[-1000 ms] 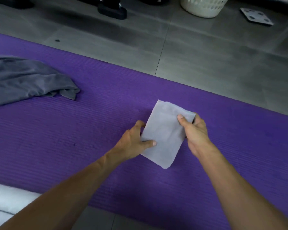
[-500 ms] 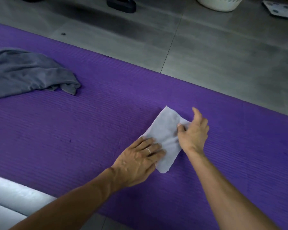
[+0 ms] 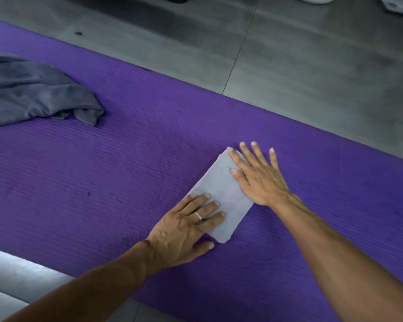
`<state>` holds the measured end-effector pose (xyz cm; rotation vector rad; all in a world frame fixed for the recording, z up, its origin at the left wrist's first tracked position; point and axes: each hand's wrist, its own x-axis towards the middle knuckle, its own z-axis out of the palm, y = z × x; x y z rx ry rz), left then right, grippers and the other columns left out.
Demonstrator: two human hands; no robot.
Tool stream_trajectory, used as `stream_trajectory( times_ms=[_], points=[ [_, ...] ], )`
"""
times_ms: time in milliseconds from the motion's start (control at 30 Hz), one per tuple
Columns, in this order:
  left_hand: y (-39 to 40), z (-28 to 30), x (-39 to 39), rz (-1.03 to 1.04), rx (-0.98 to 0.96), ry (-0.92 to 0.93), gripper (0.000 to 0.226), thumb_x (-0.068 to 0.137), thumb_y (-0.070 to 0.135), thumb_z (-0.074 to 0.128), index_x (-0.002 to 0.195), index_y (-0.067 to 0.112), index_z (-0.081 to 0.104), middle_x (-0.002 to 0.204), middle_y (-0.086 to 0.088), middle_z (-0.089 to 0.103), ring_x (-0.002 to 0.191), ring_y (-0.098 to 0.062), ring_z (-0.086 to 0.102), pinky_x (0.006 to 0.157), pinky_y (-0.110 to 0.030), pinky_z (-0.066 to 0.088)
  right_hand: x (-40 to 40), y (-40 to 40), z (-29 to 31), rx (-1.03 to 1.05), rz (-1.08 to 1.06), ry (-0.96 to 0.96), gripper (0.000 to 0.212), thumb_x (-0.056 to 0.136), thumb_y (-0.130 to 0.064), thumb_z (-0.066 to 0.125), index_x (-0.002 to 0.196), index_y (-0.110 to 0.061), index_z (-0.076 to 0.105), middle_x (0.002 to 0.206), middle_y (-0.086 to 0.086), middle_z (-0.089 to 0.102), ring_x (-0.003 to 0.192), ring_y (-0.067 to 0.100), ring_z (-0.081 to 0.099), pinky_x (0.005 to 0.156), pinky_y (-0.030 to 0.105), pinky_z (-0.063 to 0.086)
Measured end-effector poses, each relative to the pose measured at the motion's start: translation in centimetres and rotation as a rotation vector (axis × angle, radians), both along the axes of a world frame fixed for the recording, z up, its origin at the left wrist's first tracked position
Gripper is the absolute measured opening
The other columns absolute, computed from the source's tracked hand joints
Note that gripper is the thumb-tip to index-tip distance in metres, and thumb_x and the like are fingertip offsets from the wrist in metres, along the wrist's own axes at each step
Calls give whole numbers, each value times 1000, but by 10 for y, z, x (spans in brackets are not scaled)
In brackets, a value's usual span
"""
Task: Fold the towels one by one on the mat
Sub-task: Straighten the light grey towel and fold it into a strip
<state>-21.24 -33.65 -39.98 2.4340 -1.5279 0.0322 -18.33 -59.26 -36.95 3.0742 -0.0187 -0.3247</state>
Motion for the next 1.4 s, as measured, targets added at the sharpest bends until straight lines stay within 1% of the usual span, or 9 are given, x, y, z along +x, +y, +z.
stream_trajectory(
  times_ms=[133,200,367,533,667,800,1000,1167,1400],
  points=[
    [-4,-1,1,17,36,-42,67,81,58,51,140,25,49,145,0,49,138,-23,38,115,-42,22,-30,22,8,103,225,-183,52,95,-24,41,147,-22,35,156,9,30,145,29,26,115,54,24],
    [-4,-4,2,-1,36,-69,71,81,59,53,142,24,46,146,-1,47,138,-25,37,115,-44,21,-50,22,5,161,342,-14,52,101,-36,27,152,-31,24,162,0,13,150,20,9,120,46,12],
    [-5,-4,3,1,22,-75,76,79,61,61,143,25,40,145,-1,47,138,-25,38,115,-44,23,-47,-40,13,-10,23,98,59,91,-54,-7,149,-41,-12,162,-5,-8,149,17,-11,118,51,-8],
    [-12,0,17,-20,-86,-93,62,72,48,75,127,28,55,129,4,59,122,-22,52,100,-41,42,-56,-21,26,165,106,-70,70,86,-15,51,152,-22,29,161,5,17,148,23,18,120,43,13],
    [-17,10,23,-36,-147,-80,50,75,39,72,121,26,57,117,4,64,110,-22,60,90,-40,50,-67,-2,14,221,142,19,88,77,-30,63,154,-24,20,163,-2,4,150,13,-2,122,39,0],
    [-13,36,40,42,-215,314,49,87,48,53,129,23,49,120,4,63,109,-15,60,94,-33,50,-66,0,4,216,126,-91,98,69,-44,77,151,-21,28,161,1,18,149,16,11,120,45,4],
    [-9,77,50,243,-358,824,48,82,57,58,122,31,53,103,19,65,97,-1,62,81,-19,48,-33,19,34,477,23,-393,38,76,-31,43,104,-15,62,100,-3,66,96,24,62,94,45,45],
    [5,96,49,329,-193,613,59,78,70,52,124,35,52,107,18,59,101,-1,54,87,-24,47,-34,19,61,474,-54,-245,32,71,-19,68,103,-20,66,90,-2,67,83,27,62,71,35,48],
    [31,169,28,402,6,457,68,79,68,39,120,18,60,109,-1,60,102,-21,58,78,-28,42,-65,27,141,375,-326,-46,34,67,-43,70,68,-22,44,69,-3,59,73,32,60,60,32,40]
  ],
)
